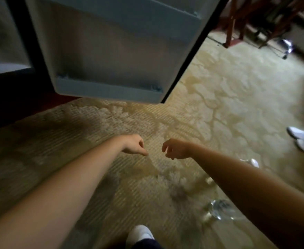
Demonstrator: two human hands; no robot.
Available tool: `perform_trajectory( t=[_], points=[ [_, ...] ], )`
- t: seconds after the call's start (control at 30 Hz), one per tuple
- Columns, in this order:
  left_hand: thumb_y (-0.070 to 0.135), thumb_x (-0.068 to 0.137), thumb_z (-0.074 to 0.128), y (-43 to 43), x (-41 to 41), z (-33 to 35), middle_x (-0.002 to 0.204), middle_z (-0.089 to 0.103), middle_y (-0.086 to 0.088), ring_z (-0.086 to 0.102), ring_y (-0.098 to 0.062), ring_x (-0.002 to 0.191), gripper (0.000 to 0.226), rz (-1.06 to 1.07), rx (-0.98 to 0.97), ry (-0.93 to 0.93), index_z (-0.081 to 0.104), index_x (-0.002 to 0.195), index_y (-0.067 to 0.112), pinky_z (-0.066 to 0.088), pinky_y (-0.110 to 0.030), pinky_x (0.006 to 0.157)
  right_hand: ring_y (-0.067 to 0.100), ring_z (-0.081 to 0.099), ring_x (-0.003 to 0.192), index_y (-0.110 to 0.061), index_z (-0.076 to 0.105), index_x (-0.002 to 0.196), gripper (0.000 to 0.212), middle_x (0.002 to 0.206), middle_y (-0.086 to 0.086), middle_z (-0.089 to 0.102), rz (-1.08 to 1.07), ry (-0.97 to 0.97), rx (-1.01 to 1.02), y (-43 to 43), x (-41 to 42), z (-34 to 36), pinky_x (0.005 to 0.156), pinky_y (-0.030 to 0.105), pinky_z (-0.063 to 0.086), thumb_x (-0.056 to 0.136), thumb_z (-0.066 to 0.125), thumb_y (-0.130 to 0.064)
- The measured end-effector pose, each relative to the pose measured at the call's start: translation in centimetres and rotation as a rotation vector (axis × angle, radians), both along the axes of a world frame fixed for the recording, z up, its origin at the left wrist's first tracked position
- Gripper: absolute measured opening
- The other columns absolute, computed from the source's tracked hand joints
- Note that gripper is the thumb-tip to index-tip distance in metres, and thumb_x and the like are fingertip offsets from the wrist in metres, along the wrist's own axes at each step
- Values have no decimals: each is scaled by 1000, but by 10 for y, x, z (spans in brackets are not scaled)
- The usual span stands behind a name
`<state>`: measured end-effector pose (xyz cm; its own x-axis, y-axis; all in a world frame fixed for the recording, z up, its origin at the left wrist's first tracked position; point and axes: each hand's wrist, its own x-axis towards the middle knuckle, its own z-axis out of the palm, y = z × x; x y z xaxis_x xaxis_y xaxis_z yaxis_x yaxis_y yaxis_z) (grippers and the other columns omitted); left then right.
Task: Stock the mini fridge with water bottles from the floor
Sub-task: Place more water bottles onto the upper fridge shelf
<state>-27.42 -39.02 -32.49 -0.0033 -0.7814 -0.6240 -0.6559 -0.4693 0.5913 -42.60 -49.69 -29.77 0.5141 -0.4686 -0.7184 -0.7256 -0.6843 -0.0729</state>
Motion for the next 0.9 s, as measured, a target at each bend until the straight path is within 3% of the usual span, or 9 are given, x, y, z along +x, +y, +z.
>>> perform_trajectory(
  t=[0.13,0.23,0.33,0.47,0.57,0.67,0.77,0.9],
  points=[
    [37,88,60,-17,-41,-6,122,62,-9,58,-24,112,43,-26,-56,72,58,119,8,47,-37,100,24,53,117,-14,55,126,33,131,8,54,-35,38,-196,-23,-54,1,97,33,44,93,53,-18],
    [36,89,59,-22,-69,-13,122,62,-9,58,-24,112,42,-82,-54,113,59,120,8,47,-38,100,26,42,131,-20,53,127,35,138,6,49,-35,135,-422,-38,-97,11,111,44,31,92,53,-28],
    [36,90,58,-26,-91,-21,121,63,-10,59,-24,111,40,-134,-52,152,60,119,8,48,-38,99,31,31,137,-22,46,135,47,146,8,39,-106,280,-540,-48,-140,21,115,50,23,91,54,-36],
    [36,90,58,-24,-106,-27,120,64,-10,60,-23,110,38,-187,-48,165,61,117,9,49,-36,97,38,2,147,-21,25,147,66,159,10,11,-201,375,-572,-51,-175,19,115,60,6,91,52,-43],
    [36,90,57,-26,-110,-28,121,63,-9,59,-23,110,40,-190,-53,172,61,119,9,48,-33,96,41,-5,146,-22,15,150,76,160,11,4,-270,348,-613,-59,-190,26,112,63,9,89,57,-38],
    [36,90,58,-29,-110,-30,119,63,-8,59,-22,108,39,-151,-67,193,60,118,9,48,-30,90,46,17,142,-18,17,149,76,156,17,13,-365,347,-588,-67,-201,31,110,57,29,88,60,-33],
    [37,90,58,-29,-109,-33,119,62,-7,58,-21,108,40,-138,-71,206,60,119,10,50,-35,94,39,47,123,-10,34,141,61,142,21,35,-369,289,-538,-67,-201,28,100,44,44,90,60,-28],
    [37,89,58,-29,-103,-34,118,62,-6,60,-21,104,38,-136,-64,218,60,117,11,53,-38,92,25,56,98,-7,53,121,34,126,16,49,-348,93,-518,-67,-188,29,84,31,50,90,59,-18]
  ],
)
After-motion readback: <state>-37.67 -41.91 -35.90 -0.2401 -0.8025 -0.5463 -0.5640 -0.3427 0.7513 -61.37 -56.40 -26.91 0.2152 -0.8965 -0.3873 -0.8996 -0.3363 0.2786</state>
